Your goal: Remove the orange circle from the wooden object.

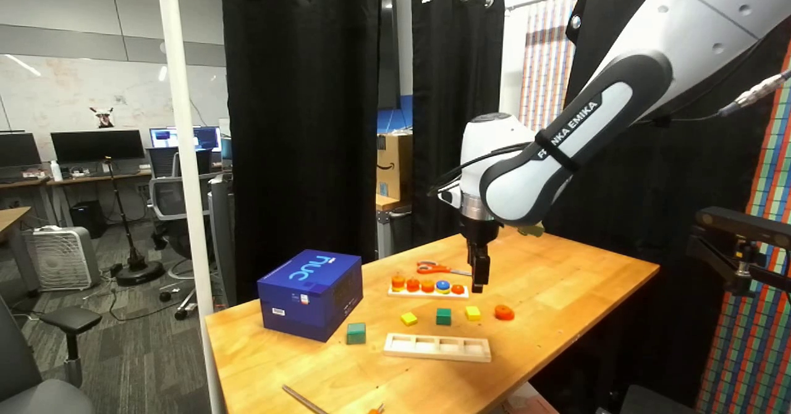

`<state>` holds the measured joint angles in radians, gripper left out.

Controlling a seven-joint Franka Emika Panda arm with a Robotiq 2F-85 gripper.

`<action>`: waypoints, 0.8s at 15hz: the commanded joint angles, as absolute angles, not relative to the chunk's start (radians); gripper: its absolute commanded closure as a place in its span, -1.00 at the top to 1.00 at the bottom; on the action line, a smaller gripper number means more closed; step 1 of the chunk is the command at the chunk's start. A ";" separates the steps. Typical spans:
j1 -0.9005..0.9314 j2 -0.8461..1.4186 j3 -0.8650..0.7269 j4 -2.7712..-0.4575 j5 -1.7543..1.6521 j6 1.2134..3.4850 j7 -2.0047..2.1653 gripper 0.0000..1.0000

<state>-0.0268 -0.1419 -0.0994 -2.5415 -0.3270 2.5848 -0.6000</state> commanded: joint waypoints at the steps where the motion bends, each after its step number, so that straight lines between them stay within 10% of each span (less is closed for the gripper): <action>1: -0.058 0.000 -0.166 -2.497 -0.269 2.772 -0.819 1.00; 12: -0.258 0.318 -0.038 -2.188 0.057 2.753 -1.267 1.00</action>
